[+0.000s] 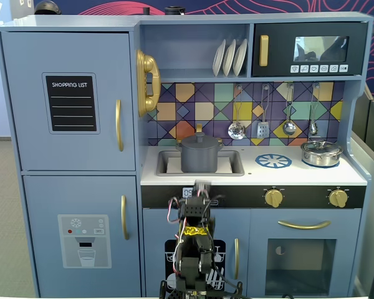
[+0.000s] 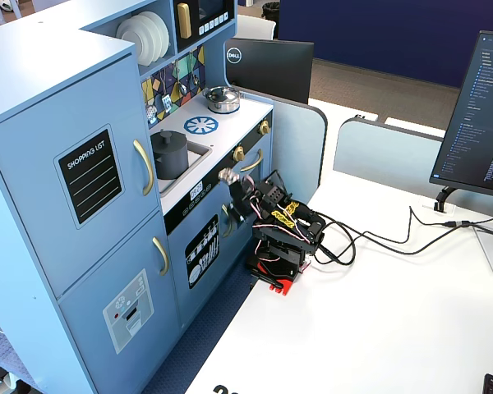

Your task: Take off the lid from the gray recipient and place it on the counter

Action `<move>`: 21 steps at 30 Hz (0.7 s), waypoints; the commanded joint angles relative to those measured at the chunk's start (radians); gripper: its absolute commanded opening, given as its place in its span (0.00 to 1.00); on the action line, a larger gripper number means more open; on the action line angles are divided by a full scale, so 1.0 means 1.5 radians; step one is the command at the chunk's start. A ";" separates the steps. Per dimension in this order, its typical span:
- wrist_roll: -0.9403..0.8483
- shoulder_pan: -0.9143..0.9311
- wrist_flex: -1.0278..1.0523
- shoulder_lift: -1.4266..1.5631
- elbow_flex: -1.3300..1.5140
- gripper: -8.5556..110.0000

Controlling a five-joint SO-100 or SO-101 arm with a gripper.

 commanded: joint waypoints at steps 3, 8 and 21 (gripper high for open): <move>-0.003 -0.013 -0.360 -0.102 -0.214 0.11; -0.060 -0.034 -0.522 -0.166 -0.285 0.16; -0.085 -0.010 -0.604 -0.274 -0.334 0.20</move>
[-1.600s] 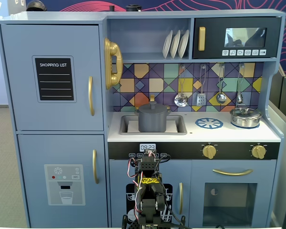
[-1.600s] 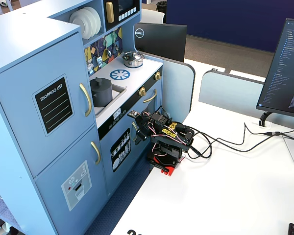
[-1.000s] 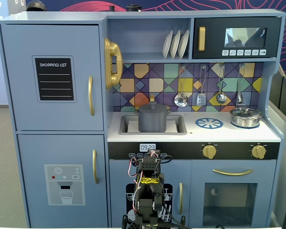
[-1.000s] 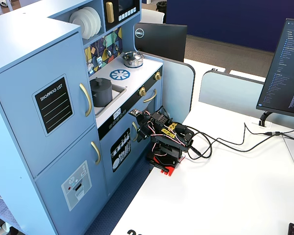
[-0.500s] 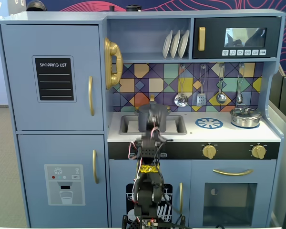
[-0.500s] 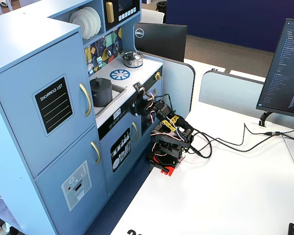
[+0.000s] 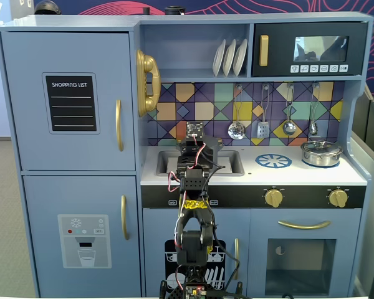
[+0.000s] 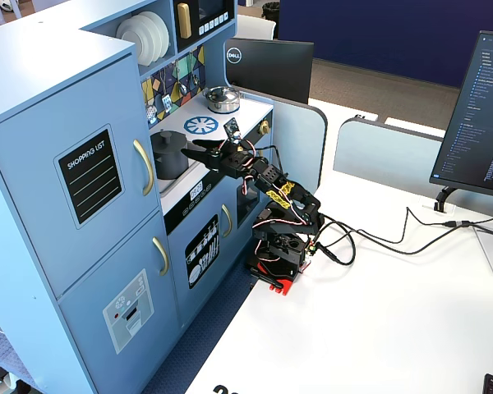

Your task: Take off the lid from the gray recipient and place it on the counter

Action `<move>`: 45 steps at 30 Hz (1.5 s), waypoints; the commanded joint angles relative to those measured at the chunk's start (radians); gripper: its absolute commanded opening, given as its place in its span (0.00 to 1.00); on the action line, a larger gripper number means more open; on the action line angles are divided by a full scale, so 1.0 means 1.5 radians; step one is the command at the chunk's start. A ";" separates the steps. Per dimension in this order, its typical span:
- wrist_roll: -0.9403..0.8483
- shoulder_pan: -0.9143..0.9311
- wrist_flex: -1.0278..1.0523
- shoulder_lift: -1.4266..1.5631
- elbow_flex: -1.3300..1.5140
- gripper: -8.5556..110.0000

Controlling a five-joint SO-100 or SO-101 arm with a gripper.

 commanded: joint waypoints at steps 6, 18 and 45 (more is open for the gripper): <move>-0.007 0.015 -0.076 -0.122 -0.084 0.20; 0.002 0.034 -0.118 -0.290 -0.192 0.20; 0.025 0.009 -0.184 -0.482 -0.322 0.07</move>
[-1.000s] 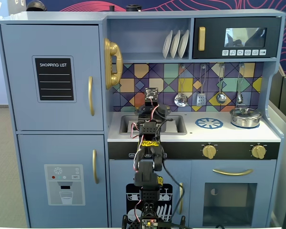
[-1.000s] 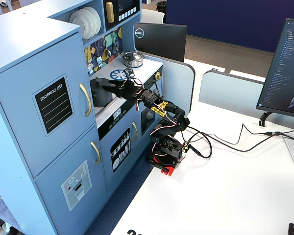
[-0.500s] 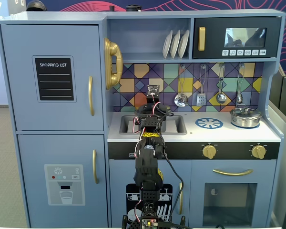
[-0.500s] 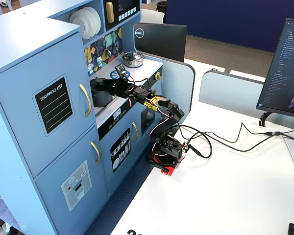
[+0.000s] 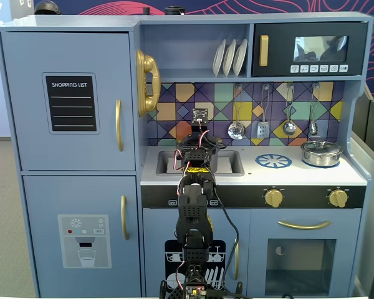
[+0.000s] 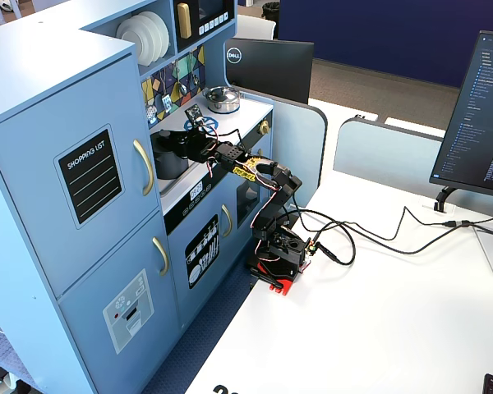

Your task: Take off the lid from the gray recipient and place it on the counter

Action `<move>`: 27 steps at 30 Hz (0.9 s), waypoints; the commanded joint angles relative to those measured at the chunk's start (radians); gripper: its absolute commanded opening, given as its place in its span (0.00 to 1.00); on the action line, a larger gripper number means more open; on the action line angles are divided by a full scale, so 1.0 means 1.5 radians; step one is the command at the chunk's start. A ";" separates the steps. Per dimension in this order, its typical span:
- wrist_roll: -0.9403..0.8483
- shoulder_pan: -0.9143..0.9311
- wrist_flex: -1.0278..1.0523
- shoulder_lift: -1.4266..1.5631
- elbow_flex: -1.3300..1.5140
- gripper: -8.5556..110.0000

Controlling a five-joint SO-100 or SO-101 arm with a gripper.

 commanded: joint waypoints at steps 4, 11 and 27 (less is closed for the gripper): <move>-0.037 0.000 -0.008 0.017 -0.076 0.07; -0.049 0.041 0.009 0.067 -0.112 0.07; 0.009 0.341 -0.008 0.063 -0.074 0.07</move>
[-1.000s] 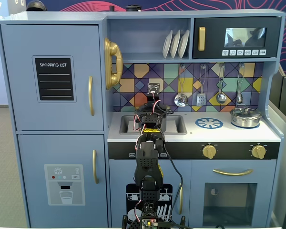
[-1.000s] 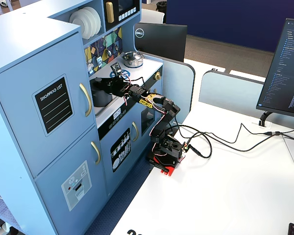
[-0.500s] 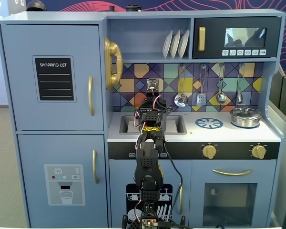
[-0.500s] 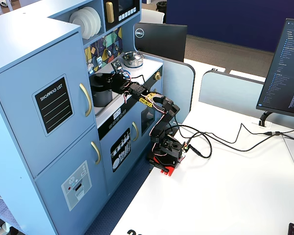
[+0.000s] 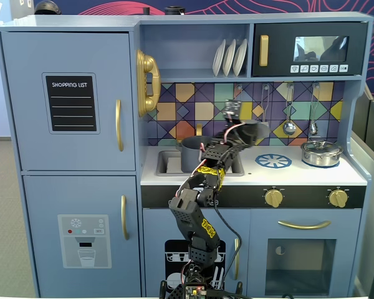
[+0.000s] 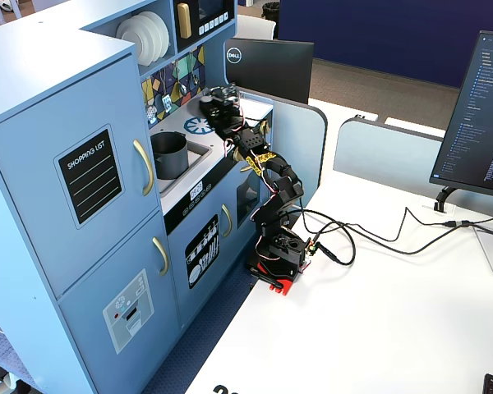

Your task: Take off the lid from the gray recipient and place it on the counter

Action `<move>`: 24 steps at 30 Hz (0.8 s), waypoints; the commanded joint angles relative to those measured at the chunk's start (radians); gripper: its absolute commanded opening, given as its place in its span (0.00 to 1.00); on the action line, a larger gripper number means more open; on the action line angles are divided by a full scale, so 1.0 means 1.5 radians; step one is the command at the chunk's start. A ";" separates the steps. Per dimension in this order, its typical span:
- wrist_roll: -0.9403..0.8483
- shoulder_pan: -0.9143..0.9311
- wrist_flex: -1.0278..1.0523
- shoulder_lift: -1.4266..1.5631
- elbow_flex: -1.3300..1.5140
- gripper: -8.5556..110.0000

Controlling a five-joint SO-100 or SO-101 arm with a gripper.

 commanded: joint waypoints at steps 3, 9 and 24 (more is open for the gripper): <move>0.009 0.059 -0.084 -0.051 0.021 0.07; 0.008 0.072 -0.170 -0.132 0.083 0.07; 0.010 0.052 -0.246 -0.255 0.089 0.07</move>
